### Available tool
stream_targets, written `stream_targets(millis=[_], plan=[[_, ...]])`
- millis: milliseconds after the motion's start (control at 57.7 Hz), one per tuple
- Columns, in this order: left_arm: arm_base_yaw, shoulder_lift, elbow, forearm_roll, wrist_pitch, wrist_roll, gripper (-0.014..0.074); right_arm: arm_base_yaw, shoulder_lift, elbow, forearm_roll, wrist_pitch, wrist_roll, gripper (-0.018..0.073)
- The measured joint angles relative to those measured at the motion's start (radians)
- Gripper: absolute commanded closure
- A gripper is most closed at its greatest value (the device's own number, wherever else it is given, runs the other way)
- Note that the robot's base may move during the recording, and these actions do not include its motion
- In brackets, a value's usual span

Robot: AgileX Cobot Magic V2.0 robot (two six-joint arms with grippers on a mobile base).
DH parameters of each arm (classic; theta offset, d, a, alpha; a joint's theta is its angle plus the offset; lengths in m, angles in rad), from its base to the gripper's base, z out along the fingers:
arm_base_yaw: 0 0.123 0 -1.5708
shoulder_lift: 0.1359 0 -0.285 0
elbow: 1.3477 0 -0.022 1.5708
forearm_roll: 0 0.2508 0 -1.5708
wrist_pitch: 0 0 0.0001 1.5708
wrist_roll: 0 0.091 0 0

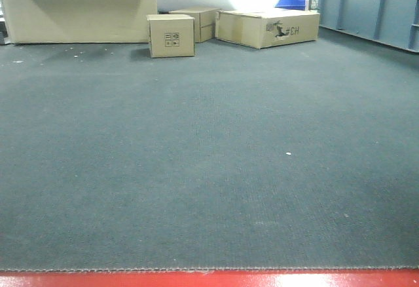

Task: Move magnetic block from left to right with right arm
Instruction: 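Turn the base and drive to the second grey table near cardboard boxes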

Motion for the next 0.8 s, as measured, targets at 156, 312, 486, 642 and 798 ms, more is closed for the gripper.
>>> stream_targets(millis=[156,312,486,642,798], plan=[[0.0,0.0,0.0,0.0,0.0,0.0,0.0722,0.0,0.0,0.0,0.0,0.0,0.0,0.0335],[0.0,0.0,0.0,0.0,0.0,0.0,0.0722,0.0,0.0,0.0,0.0,0.0,0.0,0.0335],[0.0,0.0,0.0,0.0,0.0,0.0,0.0722,0.0,0.0,0.0,0.0,0.0,0.0,0.0335],[0.0,0.0,0.0,0.0,0.0,0.0,0.0722,0.0,0.0,0.0,0.004,0.0,0.0,0.0335],[0.0,0.0,0.0,0.0,0.0,0.0,0.0722,0.0,0.037,-0.019,0.055,0.0,-0.019,0.0335]])
